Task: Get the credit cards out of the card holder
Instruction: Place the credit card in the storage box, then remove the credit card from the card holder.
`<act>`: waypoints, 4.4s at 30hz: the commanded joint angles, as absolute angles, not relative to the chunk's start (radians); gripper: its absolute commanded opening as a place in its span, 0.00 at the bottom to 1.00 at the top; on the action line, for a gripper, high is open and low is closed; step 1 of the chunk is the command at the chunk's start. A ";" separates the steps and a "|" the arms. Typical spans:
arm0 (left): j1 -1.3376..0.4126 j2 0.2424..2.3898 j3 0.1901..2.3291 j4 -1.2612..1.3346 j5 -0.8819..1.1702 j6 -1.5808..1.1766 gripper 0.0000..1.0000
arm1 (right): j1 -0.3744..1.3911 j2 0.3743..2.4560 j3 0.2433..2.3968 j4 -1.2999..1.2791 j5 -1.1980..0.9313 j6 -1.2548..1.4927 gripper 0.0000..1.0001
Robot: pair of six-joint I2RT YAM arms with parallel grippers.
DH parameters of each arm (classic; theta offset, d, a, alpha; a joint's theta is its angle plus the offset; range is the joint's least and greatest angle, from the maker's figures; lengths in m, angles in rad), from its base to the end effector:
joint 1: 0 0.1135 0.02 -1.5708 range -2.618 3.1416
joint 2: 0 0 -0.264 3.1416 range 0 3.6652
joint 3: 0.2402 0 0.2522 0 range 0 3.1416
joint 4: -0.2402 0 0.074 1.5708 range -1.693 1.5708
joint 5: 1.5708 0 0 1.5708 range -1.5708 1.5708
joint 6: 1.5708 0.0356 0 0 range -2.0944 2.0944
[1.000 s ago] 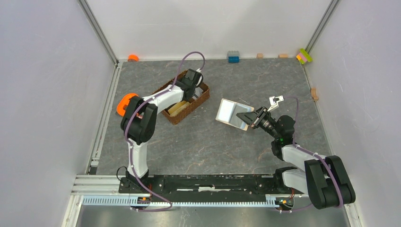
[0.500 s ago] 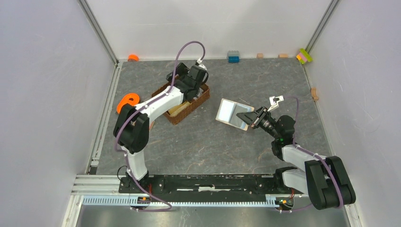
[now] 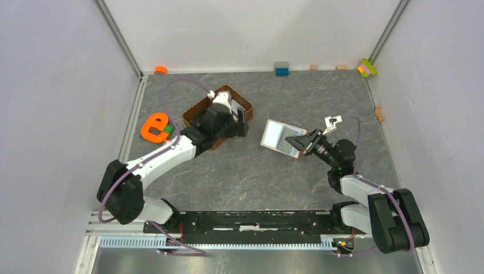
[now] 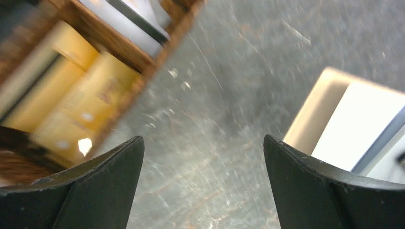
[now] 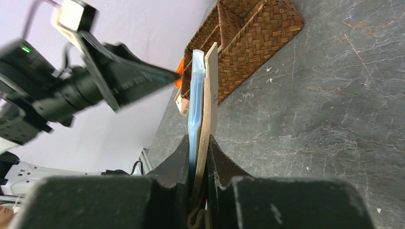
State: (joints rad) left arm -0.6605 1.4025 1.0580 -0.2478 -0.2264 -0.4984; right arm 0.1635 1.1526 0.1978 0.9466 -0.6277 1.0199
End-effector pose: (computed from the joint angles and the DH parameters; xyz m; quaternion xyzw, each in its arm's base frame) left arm 0.2551 -0.1880 0.2868 0.0181 0.8785 -0.1723 0.4453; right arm 0.1999 0.0542 0.1886 0.0826 0.7046 0.5555 0.4337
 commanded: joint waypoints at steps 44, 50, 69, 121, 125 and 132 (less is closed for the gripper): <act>-0.670 1.421 0.569 0.899 0.509 -0.822 0.67 | 0.308 1.169 0.255 1.082 -0.772 1.023 0.03; -0.663 1.383 0.549 0.902 0.502 -0.844 0.22 | 0.321 1.173 0.253 1.061 -0.752 1.009 0.05; -0.624 1.240 0.478 0.724 0.270 -0.810 0.02 | 0.323 1.136 0.266 0.962 -0.711 0.905 0.49; -0.607 1.381 0.518 0.799 0.381 -0.887 0.02 | 0.391 1.163 0.334 0.865 -0.727 0.813 0.04; -0.606 1.403 0.527 0.812 0.404 -0.897 0.02 | 0.396 1.177 0.344 0.843 -0.727 0.802 0.04; -0.608 1.412 0.531 0.858 0.446 -0.914 0.02 | 0.405 1.182 0.374 0.729 -0.693 0.740 0.07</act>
